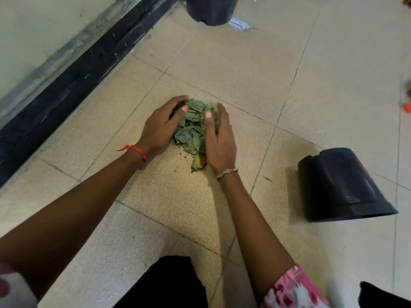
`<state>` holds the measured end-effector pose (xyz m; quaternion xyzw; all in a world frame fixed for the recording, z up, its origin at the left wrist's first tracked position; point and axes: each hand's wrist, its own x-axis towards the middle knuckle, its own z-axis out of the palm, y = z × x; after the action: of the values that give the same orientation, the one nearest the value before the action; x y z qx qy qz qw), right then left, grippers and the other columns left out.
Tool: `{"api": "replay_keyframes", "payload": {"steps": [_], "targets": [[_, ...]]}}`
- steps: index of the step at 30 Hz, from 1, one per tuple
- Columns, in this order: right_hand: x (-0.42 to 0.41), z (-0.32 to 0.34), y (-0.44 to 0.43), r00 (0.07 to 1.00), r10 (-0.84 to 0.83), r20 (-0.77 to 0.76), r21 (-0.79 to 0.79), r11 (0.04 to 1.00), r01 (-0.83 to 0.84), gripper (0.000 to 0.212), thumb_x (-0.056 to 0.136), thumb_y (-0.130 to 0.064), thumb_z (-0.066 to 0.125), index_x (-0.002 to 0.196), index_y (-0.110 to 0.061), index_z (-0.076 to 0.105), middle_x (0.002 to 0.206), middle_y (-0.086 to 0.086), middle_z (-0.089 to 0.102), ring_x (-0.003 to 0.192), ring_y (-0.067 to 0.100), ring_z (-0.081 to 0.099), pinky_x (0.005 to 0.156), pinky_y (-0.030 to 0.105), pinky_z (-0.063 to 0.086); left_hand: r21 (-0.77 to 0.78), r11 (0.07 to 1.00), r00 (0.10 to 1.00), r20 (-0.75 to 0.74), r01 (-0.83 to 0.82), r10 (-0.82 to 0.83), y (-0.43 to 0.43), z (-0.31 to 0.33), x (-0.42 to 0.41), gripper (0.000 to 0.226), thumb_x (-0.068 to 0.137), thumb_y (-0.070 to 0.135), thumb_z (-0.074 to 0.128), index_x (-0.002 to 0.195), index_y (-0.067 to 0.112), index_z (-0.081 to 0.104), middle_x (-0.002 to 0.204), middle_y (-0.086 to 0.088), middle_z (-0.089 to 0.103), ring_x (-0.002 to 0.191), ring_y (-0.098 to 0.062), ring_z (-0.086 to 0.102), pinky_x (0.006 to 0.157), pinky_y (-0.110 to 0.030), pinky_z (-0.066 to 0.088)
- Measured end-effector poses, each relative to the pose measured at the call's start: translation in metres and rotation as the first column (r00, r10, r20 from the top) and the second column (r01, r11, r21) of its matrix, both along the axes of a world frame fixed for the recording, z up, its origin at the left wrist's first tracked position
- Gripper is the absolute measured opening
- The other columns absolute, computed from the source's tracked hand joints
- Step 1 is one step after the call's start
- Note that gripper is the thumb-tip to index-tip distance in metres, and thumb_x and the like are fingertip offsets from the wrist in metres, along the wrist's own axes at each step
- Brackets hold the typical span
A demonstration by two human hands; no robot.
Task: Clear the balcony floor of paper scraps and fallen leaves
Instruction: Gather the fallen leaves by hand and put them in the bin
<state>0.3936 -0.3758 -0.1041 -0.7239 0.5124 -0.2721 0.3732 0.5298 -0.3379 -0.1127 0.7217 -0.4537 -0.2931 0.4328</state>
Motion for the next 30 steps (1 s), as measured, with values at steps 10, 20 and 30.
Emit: {"api": "replay_keyframes", "payload": {"steps": [10,20,30], "targets": [[0.041,-0.009,0.012,0.990,0.029,0.141,-0.058,0.998,-0.021,0.055,0.094,-0.041,0.023,0.125,-0.008,0.054,0.125,0.003,0.058,0.117,0.014,0.051,0.104,0.027,0.036,-0.057,0.981,0.978,-0.106,-0.187,0.180,-0.010,0.000,-0.032,0.042,0.099,0.031,0.026,0.123,0.018,0.059,0.123,0.005,0.061,0.116,-0.005,0.053,0.104,-0.024,0.037],[0.065,0.014,0.023,0.728,-0.280,0.626,0.413,0.911,-0.005,0.018,0.090,-0.015,0.059,0.073,-0.009,0.065,0.065,-0.004,0.059,0.063,0.004,0.053,0.063,0.019,0.044,-0.009,0.862,0.388,-0.896,-0.506,0.218,-0.006,0.023,-0.034,0.022,0.098,0.017,0.043,0.089,0.011,0.063,0.083,0.000,0.063,0.079,-0.008,0.061,0.075,-0.019,0.049],[0.083,0.016,0.040,0.882,0.102,0.461,0.068,0.986,-0.150,0.033,0.093,-0.001,0.040,0.123,-0.002,0.055,0.119,0.002,0.055,0.104,-0.004,0.050,0.093,0.004,0.036,-0.082,0.862,0.204,-0.979,-0.500,0.025,0.019,0.028,-0.016,0.027,0.100,0.011,0.031,0.094,0.010,0.057,0.074,0.003,0.065,0.071,-0.004,0.064,0.068,-0.014,0.053]]}}
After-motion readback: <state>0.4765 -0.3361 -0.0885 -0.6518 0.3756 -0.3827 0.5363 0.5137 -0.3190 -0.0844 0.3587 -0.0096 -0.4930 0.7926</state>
